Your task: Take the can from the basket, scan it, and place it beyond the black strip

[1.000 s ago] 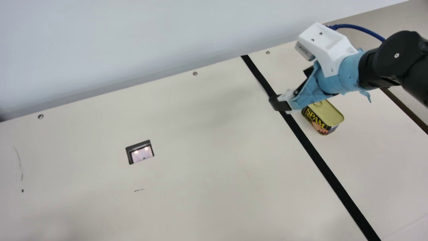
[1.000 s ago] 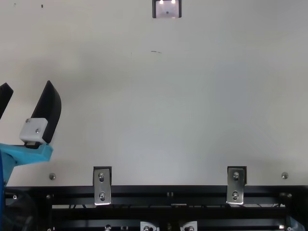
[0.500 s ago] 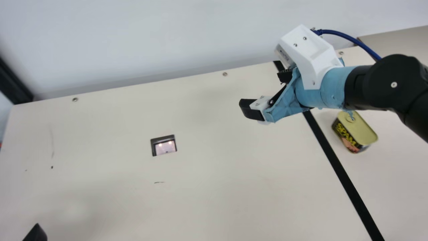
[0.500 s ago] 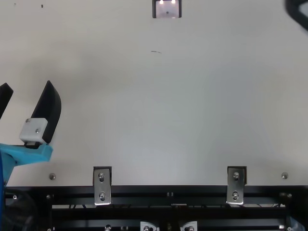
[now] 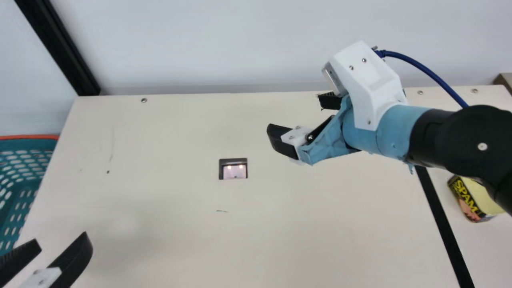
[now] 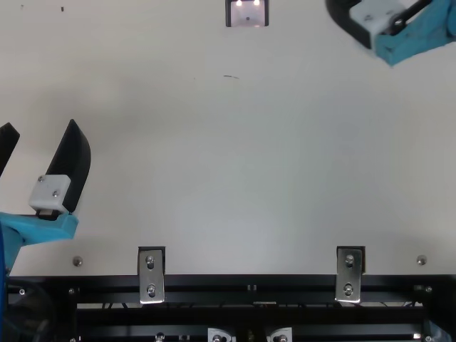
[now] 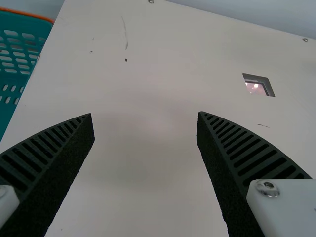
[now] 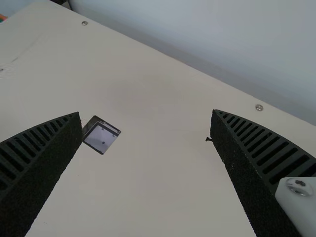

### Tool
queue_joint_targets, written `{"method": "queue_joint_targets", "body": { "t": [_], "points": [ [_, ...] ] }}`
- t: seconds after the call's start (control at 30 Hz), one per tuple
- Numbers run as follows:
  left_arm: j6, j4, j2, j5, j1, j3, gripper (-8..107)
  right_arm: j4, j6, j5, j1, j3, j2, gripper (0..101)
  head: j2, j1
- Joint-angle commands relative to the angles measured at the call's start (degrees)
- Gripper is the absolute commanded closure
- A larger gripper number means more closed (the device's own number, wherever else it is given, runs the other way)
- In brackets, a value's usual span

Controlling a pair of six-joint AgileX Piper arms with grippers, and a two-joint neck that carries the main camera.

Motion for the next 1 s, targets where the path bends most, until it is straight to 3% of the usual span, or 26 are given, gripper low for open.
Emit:
{"method": "queue_joint_targets", "body": {
  "t": [0.0, 0.47, 0.53, 0.73, 0.97],
  "points": [
    [0.0, 0.0, 0.0, 0.0, 0.0, 0.0, 9, 0.3, -0.2, -0.6, 0.3, 0.1, -0.2, 0, 0.9, 1.5],
    [0.0, 0.0, 0.0, 0.0, 0.0, 0.0, 9, 0.2, -0.2, -1.7, 1.2, 0.5, -0.8, 0, 0.9, 1.5],
    [0.0, 0.0, 0.0, 0.0, 0.0, 0.0, 9, -1.8, 1.8, -2.3, 1.5, 0.3, -0.6, 0, 0.9, 1.5],
    [-0.3, -0.8, -1.5, -2.1, 0.5, -0.1, 9, -9.7, 9.9, -9.8, -0.1, 1.3, -0.3, 0, 0.9, 1.5],
    [-1.1, -2.2, -6.2, -6.0, 1.9, 1.0, 9, -19.9, 20.4, -19.9, -4.0, 7.8, -4.0, 0, 0.9, 1.5]
  ]
}}
